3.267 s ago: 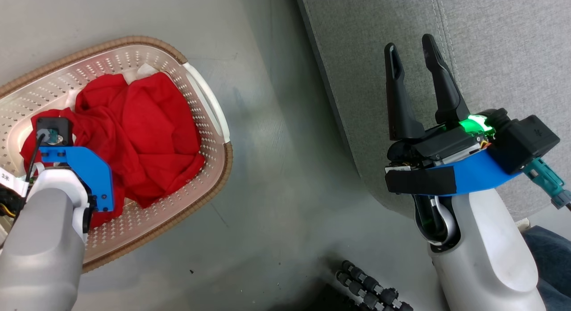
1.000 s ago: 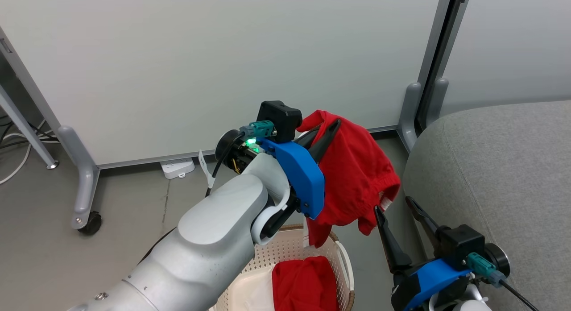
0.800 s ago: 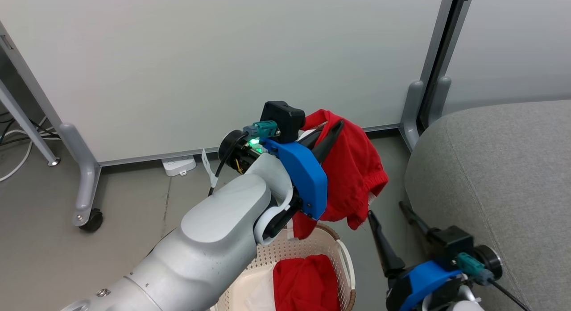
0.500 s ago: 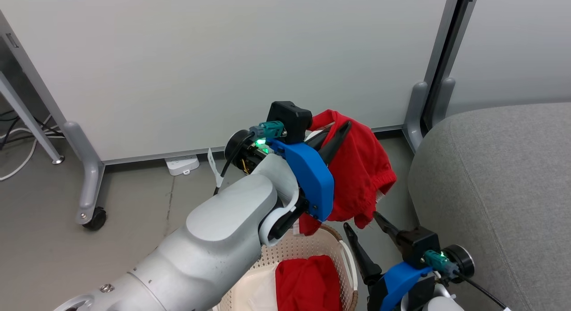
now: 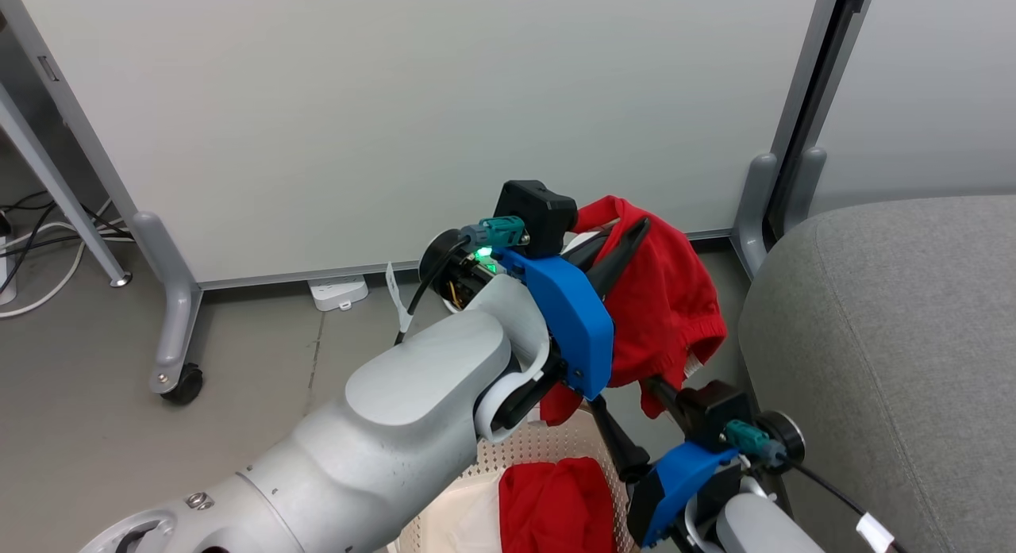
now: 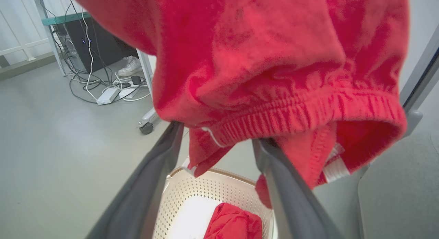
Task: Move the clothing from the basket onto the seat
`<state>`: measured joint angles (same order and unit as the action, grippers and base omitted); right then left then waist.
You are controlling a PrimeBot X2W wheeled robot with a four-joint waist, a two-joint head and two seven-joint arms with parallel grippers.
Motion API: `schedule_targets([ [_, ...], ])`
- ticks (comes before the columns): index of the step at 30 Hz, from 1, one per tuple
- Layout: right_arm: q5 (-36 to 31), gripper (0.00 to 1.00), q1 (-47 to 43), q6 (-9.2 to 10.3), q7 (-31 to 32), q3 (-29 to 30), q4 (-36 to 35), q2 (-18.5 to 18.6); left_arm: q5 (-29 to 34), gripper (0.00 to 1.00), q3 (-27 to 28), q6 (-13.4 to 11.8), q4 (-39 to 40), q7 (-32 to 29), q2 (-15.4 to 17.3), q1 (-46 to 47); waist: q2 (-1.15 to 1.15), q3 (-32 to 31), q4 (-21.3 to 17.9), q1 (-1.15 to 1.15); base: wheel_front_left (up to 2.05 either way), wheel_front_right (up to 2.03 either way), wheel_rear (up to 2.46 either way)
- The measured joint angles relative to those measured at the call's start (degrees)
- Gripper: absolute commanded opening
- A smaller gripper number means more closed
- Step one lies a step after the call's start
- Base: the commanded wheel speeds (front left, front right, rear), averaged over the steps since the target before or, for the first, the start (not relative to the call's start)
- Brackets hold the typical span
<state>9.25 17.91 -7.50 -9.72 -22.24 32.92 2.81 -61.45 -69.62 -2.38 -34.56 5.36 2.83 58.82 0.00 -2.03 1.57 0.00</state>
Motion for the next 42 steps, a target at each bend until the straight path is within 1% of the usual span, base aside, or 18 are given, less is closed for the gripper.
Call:
schedule_targets([
  [7, 0.63, 1.00, 4.15, 0.00, -2.81, -0.64, 3.37, 0.02, -1.29, 0.00, -1.59, -0.24, -0.08, 0.12, 0.02, 0.23, 0.00, 0.21, 0.22, 0.00, 0.00, 0.00, 0.00],
  [13, 0.94, 1.00, 5.92, 0.00, -4.42, -3.47, 2.90, 0.02, -2.05, 0.00, -2.40, -0.24, -0.85, 0.34, 0.00, 0.70, 0.00, 0.40, -0.10, 0.00, 0.00, 0.00, 0.00],
  [18, 1.38, 1.00, 7.60, 0.00, -4.67, -4.64, 2.75, 0.03, -2.67, 0.00, -2.79, -0.43, -1.53, 0.63, 0.00, 0.71, 0.00, 0.50, -0.73, 0.00, 0.00, 0.00, 0.00],
  [21, 1.15, 1.00, 8.79, 0.00, -4.24, -5.03, 3.82, 0.03, -3.07, 0.00, -2.96, -0.42, -1.51, 0.79, 0.00, 0.71, 0.00, 0.50, -1.05, 0.00, 0.00, 0.00, 0.00],
  [22, 1.14, 0.84, 9.01, 0.00, -3.89, -5.12, 4.11, 0.04, -3.13, 0.00, -3.02, -0.42, -1.45, 0.79, -0.01, 0.73, 0.00, 0.49, -1.11, 0.00, 0.00, 0.00, 0.00],
  [23, 1.14, 0.29, 9.27, 0.00, -3.82, -5.21, 4.35, 0.04, -3.24, 0.00, -3.08, -0.42, -1.42, 0.80, -0.01, 0.74, 0.00, 0.48, -1.16, 0.00, 0.00, 0.00, 0.00],
  [24, 1.15, 0.00, 9.54, 0.00, -3.45, -5.35, 4.52, 0.04, -3.43, 0.00, -3.12, -0.42, -1.40, 0.81, -0.01, 0.75, 0.00, 0.45, -1.21, -0.01, 0.00, 0.00, 0.00],
  [30, 0.67, 0.00, 10.25, 0.00, -2.80, -5.65, 5.27, 0.03, -3.70, 0.00, -3.34, -0.42, -1.43, 1.07, 0.00, 0.92, 0.00, 0.37, -1.46, -0.01, 0.00, 0.00, 0.00],
  [42, -2.18, 0.00, 9.38, 0.00, -1.88, -3.72, 5.42, 0.03, -4.14, 0.00, -3.65, -0.22, -2.22, 1.63, -0.01, 0.88, 0.00, -0.33, -1.98, -0.01, 0.00, 0.00, 0.00],
])
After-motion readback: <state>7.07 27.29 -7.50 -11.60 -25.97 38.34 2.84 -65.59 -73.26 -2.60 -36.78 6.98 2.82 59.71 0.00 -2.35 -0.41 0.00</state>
